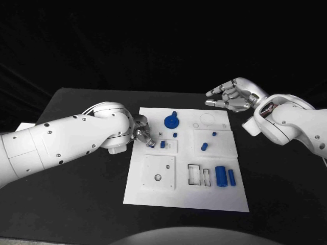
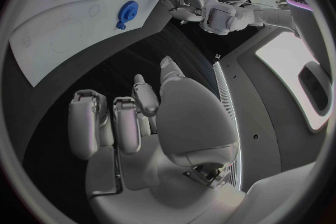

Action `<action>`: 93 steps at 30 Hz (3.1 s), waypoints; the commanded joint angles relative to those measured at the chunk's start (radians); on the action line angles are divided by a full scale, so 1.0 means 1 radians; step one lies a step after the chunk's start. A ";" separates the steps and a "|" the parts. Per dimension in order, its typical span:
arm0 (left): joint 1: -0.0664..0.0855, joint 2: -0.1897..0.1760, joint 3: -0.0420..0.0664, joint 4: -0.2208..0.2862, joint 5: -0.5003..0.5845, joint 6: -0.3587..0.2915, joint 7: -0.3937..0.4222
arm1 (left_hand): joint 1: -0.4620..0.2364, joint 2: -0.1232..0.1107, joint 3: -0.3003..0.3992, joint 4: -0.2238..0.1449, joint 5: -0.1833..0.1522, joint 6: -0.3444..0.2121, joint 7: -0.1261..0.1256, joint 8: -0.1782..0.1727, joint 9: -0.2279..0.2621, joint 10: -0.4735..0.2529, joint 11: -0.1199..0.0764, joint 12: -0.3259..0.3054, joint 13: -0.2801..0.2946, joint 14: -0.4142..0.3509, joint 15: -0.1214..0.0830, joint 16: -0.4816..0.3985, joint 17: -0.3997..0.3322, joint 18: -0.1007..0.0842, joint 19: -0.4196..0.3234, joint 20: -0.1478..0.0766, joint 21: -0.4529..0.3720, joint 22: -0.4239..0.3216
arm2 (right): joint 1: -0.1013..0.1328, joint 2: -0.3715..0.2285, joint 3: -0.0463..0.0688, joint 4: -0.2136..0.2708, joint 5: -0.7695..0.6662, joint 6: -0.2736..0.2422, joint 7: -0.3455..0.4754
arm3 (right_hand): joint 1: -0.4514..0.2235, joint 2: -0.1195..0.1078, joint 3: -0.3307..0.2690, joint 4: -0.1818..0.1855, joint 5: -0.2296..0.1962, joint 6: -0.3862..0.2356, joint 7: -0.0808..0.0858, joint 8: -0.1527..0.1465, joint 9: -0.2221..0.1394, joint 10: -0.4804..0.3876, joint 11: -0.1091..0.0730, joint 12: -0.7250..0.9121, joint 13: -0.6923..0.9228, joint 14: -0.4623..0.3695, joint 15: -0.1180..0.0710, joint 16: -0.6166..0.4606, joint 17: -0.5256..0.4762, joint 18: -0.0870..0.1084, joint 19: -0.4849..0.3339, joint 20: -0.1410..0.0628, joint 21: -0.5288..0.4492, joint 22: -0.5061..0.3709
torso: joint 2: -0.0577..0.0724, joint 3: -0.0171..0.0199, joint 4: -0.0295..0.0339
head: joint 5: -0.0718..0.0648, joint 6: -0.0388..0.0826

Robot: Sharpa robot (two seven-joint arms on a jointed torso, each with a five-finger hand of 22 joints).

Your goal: Assemble the parts on the task board

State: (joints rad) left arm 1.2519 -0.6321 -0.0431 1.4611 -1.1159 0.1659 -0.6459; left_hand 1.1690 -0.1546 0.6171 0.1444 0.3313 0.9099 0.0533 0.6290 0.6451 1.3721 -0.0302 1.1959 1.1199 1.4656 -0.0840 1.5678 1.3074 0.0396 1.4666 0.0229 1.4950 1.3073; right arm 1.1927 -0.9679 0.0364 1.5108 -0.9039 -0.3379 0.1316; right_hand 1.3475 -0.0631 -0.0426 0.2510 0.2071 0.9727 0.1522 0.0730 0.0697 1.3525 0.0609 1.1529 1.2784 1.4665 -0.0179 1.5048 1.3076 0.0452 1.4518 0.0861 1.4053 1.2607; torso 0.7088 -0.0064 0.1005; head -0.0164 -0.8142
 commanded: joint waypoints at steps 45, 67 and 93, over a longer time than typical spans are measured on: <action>-0.003 0.049 -0.002 -0.071 0.077 0.097 -0.078 | -0.222 0.017 -0.033 -0.009 -0.001 0.095 -0.038 -0.020 -0.056 0.047 -0.018 0.071 0.093 0.105 -0.013 0.003 0.263 -0.020 0.073 -0.010 0.016 0.186 | -0.001 0.002 0.000 0.002 -0.001 0.018 0.010 | -0.002 0.006 -0.006 -0.002 0.005 -0.002 -0.005 0.004 0.001 -0.006 -0.001 -0.002 -0.002 0.080 0.000 -0.003 0.165 0.019 -0.006 -0.002 -0.004 -0.001 | 0.000 0.0001 0.0008 | -0.003 -0.005; -0.003 0.044 -0.001 -0.068 0.059 0.094 -0.080 | -0.230 -0.011 -0.118 0.019 -0.001 0.109 -0.042 -0.024 -0.070 0.052 -0.021 0.078 0.105 0.105 -0.016 0.003 0.263 -0.021 0.075 -0.011 0.020 0.193 | -0.001 0.004 0.000 0.001 -0.001 0.018 0.012 | -0.001 0.007 -0.008 -0.003 0.006 -0.002 -0.005 0.003 0.001 -0.007 -0.001 -0.003 -0.003 0.080 0.000 -0.004 0.164 0.019 -0.006 -0.002 -0.005 -0.002 | 0.000 -0.0003 0.0009 | -0.004 -0.009; -0.003 0.033 0.001 -0.062 0.055 0.048 -0.081 | -0.201 -0.012 -0.338 0.113 -0.001 0.123 -0.041 -0.027 -0.091 0.056 -0.021 0.080 0.115 0.105 -0.016 0.003 0.263 -0.023 0.078 -0.012 0.025 0.201 | -0.001 0.004 0.000 0.000 -0.001 0.017 0.014 | -0.002 0.008 -0.008 -0.003 0.006 -0.002 -0.005 0.003 0.001 -0.007 -0.001 -0.003 -0.003 0.080 0.000 -0.004 0.165 0.019 -0.006 -0.002 -0.005 -0.003 | 0.000 0.0000 -0.0002 | -0.005 -0.012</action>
State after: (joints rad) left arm 1.2540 -0.5973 -0.0386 1.3997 -1.0601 0.2172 -0.6878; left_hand 0.9608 -0.1683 0.2866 0.2550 0.3321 1.0293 0.0123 0.6061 0.5550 1.4225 -0.0521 1.2716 1.2340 1.4656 -0.0912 1.5678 1.3075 0.0302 1.4666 0.0156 1.5142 1.3075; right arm 1.1925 -0.9643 0.0364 1.5108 -0.9026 -0.3324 0.1356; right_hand 1.3475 -0.0631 -0.0454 0.2482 0.2071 0.9727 0.1522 0.0730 0.0689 1.3525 0.0609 1.1529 1.2763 1.4665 -0.0179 1.5047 1.3078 0.0453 1.4518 0.0861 1.4058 1.2592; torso 0.7089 -0.0064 0.1009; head -0.0206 -0.8257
